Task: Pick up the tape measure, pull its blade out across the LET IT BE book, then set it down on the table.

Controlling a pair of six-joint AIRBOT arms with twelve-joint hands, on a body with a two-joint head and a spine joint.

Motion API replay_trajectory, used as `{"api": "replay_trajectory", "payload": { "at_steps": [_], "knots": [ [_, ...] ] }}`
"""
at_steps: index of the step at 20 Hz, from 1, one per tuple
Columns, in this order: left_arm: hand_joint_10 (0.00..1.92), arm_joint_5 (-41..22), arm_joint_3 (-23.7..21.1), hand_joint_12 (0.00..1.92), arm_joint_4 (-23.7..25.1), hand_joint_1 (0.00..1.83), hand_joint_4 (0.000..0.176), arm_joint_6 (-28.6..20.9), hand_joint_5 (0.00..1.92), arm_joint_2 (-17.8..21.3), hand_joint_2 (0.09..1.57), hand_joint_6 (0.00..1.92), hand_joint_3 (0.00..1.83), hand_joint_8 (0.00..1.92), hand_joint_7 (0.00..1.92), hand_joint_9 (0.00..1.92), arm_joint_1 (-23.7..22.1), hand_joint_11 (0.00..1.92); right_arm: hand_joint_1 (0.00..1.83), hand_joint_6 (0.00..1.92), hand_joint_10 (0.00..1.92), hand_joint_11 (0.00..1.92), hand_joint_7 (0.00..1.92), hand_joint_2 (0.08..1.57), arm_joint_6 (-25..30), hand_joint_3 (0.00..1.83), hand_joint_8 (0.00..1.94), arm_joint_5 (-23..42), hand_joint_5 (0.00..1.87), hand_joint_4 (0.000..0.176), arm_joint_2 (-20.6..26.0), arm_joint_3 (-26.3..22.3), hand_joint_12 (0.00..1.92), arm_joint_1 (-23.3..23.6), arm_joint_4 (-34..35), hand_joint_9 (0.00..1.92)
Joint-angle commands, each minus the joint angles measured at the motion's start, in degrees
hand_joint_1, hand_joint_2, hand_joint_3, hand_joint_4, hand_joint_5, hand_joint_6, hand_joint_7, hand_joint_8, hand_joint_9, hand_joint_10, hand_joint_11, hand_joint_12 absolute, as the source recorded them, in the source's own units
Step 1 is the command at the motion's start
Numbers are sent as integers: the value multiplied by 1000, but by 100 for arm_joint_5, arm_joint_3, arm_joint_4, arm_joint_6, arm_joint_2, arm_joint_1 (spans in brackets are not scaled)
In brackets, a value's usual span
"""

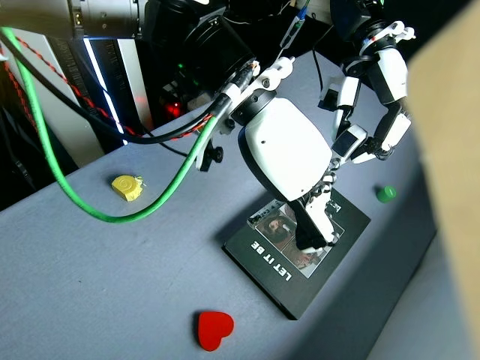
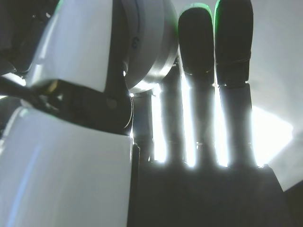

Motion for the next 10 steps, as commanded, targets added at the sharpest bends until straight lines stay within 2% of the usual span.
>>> {"api": "replay_trajectory", "payload": {
  "at_steps": [1,10],
  "knots": [
    [1150,-694,37,1006,-48,1383,0,-88,1052,38,1085,724,0,913,968,1015,-45,971,970,17,118,156,765,1135,59,0,27,-17,691,0,39,-49,1278,-14,-589,676],
    [1124,-697,22,988,-49,1385,0,-103,1059,43,1079,706,0,894,989,1029,-48,989,966,20,130,170,781,1132,211,0,25,-9,717,0,121,-156,1284,-144,-999,691]
  ]
}}
